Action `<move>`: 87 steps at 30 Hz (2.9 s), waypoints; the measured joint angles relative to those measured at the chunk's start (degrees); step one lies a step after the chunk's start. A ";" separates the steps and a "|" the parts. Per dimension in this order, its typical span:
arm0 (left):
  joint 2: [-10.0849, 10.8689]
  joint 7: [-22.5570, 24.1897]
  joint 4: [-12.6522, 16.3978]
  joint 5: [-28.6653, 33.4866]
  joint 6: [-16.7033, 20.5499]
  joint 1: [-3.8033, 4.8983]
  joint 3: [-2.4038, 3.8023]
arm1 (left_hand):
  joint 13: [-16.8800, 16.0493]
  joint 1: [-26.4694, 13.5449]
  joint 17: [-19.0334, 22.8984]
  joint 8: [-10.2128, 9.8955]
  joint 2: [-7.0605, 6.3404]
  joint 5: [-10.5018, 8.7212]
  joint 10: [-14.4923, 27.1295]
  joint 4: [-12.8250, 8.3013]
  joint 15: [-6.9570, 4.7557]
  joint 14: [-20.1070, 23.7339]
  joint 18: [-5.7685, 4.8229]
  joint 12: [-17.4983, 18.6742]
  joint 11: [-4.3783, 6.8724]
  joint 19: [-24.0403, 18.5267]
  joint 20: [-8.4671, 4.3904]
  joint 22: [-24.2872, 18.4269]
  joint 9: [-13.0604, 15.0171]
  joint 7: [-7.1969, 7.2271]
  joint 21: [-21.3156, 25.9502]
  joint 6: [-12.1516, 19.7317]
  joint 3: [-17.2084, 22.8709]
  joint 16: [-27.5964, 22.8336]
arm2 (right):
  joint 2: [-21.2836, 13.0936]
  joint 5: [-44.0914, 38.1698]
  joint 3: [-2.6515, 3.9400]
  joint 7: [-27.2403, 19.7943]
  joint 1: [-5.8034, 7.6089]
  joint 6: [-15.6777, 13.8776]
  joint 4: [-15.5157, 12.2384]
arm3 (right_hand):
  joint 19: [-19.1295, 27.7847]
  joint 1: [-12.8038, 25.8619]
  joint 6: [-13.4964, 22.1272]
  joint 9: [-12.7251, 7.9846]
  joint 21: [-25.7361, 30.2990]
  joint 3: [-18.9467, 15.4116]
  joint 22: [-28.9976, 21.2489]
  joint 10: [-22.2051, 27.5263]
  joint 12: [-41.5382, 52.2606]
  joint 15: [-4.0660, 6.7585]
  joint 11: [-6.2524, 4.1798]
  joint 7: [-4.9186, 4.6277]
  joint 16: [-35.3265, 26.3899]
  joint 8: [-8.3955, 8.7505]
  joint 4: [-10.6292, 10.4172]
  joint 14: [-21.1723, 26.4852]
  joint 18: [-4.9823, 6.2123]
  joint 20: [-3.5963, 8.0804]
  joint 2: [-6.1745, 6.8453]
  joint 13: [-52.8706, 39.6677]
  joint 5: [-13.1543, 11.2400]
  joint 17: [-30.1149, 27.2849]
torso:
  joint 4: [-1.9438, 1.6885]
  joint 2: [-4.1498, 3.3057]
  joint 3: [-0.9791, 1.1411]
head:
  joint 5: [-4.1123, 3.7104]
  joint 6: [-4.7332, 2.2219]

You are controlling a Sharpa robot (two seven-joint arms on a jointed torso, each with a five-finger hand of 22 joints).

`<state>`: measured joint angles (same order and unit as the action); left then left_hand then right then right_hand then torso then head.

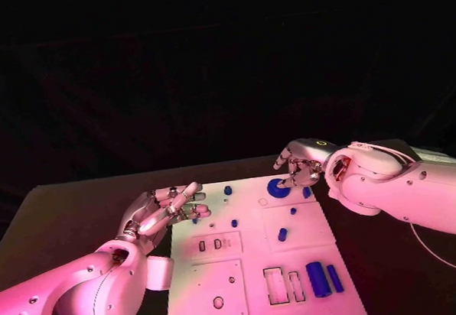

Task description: Assemble the parts on the task board

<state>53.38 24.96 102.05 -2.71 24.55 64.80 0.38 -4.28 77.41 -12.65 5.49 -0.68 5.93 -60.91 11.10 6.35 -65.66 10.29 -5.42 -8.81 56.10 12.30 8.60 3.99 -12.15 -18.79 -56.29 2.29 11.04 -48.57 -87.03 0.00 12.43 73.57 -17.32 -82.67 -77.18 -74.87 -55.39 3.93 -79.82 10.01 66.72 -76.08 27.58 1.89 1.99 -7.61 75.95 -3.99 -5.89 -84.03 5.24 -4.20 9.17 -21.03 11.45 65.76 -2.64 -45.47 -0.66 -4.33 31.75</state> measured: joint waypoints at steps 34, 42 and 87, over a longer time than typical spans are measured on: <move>-0.43 -0.50 -0.60 -0.01 -0.38 -0.01 -0.01 | 0.00 0.23 -0.06 0.00 0.23 0.00 0.00 -0.14 0.00 0.00 0.00 0.33 0.00 0.00 0.00 0.00 0.00 0.00 0.00 0.00 -0.14 0.00 | 4.26 2.04 0.11 3.82 -0.63 7.76 4.99 | -2.04 -4.32 -1.69 0.06 -3.49 -4.55 6.65 -0.98 33.99 -0.02 0.63 -0.05 6.94 -1.03 -5.35 0.01 -0.86 -0.43 -2.67 -39.74 0.52 9.20 | -0.20 -0.06 -0.02 | -0.86 0.54; -0.44 -0.66 -0.67 -0.01 -0.38 -0.01 -0.01 | 0.00 0.23 -0.06 0.00 0.23 0.00 0.00 -0.14 0.00 0.00 0.00 0.33 0.00 0.00 0.00 0.00 0.00 0.00 0.00 0.00 -0.14 0.00 | 4.32 1.83 0.19 3.79 -0.61 8.10 5.10 | -2.24 -4.92 -2.26 0.21 -3.61 -4.53 7.26 -1.71 36.67 -0.02 0.50 -0.03 7.49 -1.09 -5.33 0.01 -0.86 -0.63 -3.28 -42.86 0.75 9.19 | -0.21 -0.06 -0.01 | -1.01 0.64; -0.48 -1.00 -0.95 -0.01 -0.39 -0.02 -0.01 | 0.00 0.23 -0.16 0.00 0.23 0.00 0.00 -0.30 0.00 0.00 0.00 0.33 0.00 0.00 0.00 0.00 0.00 0.00 0.00 0.00 0.02 0.00 | 2.79 -1.62 0.05 3.17 -1.13 6.71 3.63 | -2.63 -5.60 -1.86 -0.02 -4.07 -4.64 8.15 -0.65 35.59 -0.41 0.74 -0.42 8.27 -0.85 -3.67 0.07 -0.85 -1.04 -1.83 -42.73 0.76 9.16 | -0.33 -0.12 0.03 | -1.54 0.74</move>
<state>52.90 23.96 101.10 -2.72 24.16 64.78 0.37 -4.28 77.64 -12.81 5.49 -0.45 5.93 -60.91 10.80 6.35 -65.66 10.29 -5.10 -8.81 56.10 12.30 8.59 3.99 -12.15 -18.79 -56.29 2.31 11.04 -45.78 -88.65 0.06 15.60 72.44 -10.61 -79.04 -79.81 -80.47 -57.25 3.91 -83.89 5.37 74.87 -76.73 63.17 1.48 2.73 -8.04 84.22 -4.84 -9.56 -83.96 4.39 -5.24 7.34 -63.75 12.22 74.91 -2.97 -45.58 -0.63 -5.87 32.49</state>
